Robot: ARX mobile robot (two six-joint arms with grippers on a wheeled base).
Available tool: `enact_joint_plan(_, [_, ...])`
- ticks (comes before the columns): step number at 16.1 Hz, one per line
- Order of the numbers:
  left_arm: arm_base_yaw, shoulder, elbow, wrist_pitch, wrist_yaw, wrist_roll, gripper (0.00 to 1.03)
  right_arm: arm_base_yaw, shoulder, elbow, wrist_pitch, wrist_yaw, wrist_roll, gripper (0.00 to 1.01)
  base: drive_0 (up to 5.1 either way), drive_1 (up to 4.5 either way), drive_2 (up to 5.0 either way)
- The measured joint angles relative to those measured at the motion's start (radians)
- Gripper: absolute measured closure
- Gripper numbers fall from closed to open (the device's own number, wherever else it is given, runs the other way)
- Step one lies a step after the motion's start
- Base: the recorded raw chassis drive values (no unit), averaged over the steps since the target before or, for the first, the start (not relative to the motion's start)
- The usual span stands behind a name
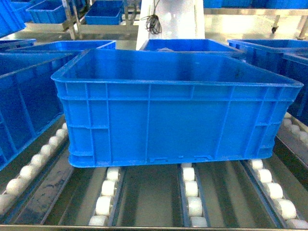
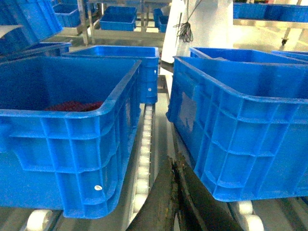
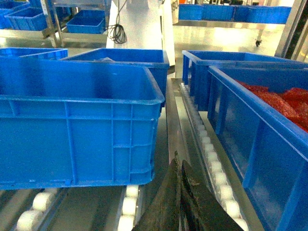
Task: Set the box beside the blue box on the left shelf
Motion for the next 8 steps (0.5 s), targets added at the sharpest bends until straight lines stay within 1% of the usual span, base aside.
enact_joint_plan(5, [0.001, -0.291, -0.001, -0.258, -0.001, 0.000, 1.01, 0.000, -0.307, -0.016, -0.272, 0.000, 0.000, 1.00, 0.0, 0.00, 0.0])
enact_joint_plan(6, [0.001, -0.330, -0.001, -0.293, -0.001, 0.000, 1.01, 0.000, -0.354, -0.016, -0.313, 0.000, 0.000, 1.00, 0.0, 0.00, 0.0])
enact_joint_plan(8, [0.001, -0.350, -0.001, -0.313, -0.001, 0.000, 1.01, 0.000, -0.372, -0.016, -0.331, 0.000, 0.000, 1.00, 0.0, 0.00, 0.0])
